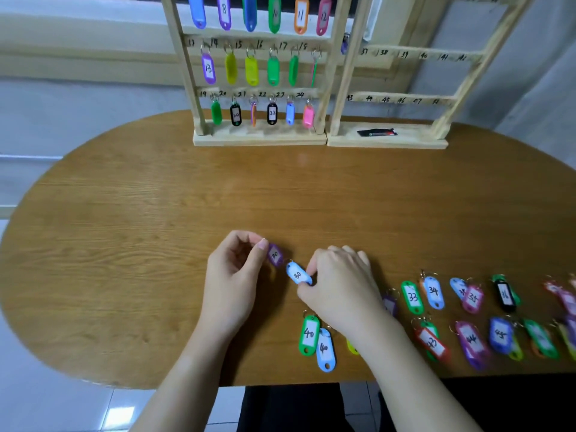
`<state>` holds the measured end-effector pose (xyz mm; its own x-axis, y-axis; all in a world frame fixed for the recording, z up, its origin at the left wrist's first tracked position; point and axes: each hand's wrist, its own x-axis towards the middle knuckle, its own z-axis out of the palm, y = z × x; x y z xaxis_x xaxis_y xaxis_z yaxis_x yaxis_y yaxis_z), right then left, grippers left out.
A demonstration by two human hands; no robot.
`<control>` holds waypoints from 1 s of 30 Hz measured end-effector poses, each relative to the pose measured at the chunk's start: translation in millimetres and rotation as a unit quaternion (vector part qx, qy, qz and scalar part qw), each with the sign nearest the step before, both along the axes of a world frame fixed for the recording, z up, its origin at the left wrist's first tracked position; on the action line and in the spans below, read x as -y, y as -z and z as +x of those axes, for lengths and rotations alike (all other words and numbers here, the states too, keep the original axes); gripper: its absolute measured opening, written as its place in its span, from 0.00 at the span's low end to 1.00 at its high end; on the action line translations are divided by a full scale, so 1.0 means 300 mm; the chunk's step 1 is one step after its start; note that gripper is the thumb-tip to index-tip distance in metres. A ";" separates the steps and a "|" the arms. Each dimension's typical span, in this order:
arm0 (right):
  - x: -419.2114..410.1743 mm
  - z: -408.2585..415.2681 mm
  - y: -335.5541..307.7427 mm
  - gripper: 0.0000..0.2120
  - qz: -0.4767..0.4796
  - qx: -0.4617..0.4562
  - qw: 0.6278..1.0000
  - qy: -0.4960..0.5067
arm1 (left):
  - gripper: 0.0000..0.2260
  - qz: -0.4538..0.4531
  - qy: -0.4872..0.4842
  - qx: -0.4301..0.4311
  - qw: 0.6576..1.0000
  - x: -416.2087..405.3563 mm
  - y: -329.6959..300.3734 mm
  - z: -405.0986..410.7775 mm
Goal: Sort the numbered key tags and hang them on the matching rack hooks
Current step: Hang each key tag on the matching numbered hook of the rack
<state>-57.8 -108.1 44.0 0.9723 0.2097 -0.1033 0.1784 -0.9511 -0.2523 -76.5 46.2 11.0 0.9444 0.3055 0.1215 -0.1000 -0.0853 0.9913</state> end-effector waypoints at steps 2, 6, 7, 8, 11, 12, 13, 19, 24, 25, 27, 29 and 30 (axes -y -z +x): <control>-0.013 -0.002 -0.001 0.06 -0.001 0.009 1.000 -0.020 | 0.06 0.000 -0.009 0.004 1.000 -0.001 -0.002 -0.002; -0.014 -0.019 -0.004 0.09 0.014 0.035 0.997 -0.061 | 0.07 0.002 -0.023 0.003 1.000 -0.005 0.001 -0.004; -0.004 -0.018 -0.004 0.10 0.041 0.027 0.997 -0.057 | 0.07 0.004 -0.026 0.002 1.000 -0.002 0.001 -0.003; 0.009 -0.015 -0.004 0.10 0.081 0.014 0.995 -0.048 | 0.07 0.006 -0.027 -0.001 1.000 0.004 0.000 -0.004; 0.062 0.011 -0.012 0.09 0.234 -0.024 0.972 -0.011 | 0.07 0.021 -0.014 -0.013 1.000 0.026 -0.004 0.000; 0.080 0.019 -0.022 0.07 0.272 -0.044 0.961 -0.002 | 0.07 0.025 -0.009 -0.014 1.000 0.034 -0.006 0.002; 0.101 0.026 -0.032 0.05 0.305 -0.062 0.950 0.006 | 0.06 0.027 -0.007 -0.014 1.000 0.044 -0.008 0.003; 0.221 0.068 -0.081 0.06 0.478 -0.128 0.867 0.062 | 0.06 0.041 0.013 -0.010 0.999 0.127 -0.044 0.020; 0.305 0.091 -0.088 0.08 0.589 -0.130 0.793 0.081 | 0.07 0.057 0.051 0.006 0.997 0.220 -0.128 0.068; 0.318 0.099 -0.089 0.09 0.613 -0.131 0.775 0.081 | 0.07 0.058 0.064 0.010 0.996 0.242 -0.152 0.085; 0.352 0.111 -0.096 0.10 0.642 -0.125 0.752 0.079 | 0.06 0.072 0.093 0.023 0.993 0.283 -0.205 0.125; 0.391 0.126 -0.105 0.11 0.645 -0.111 0.753 0.077 | 0.06 0.101 0.117 0.037 0.987 0.320 -0.267 0.168; 0.413 0.137 -0.115 0.11 0.640 -0.103 0.757 0.076 | 0.06 0.120 0.127 0.045 0.984 0.336 -0.303 0.194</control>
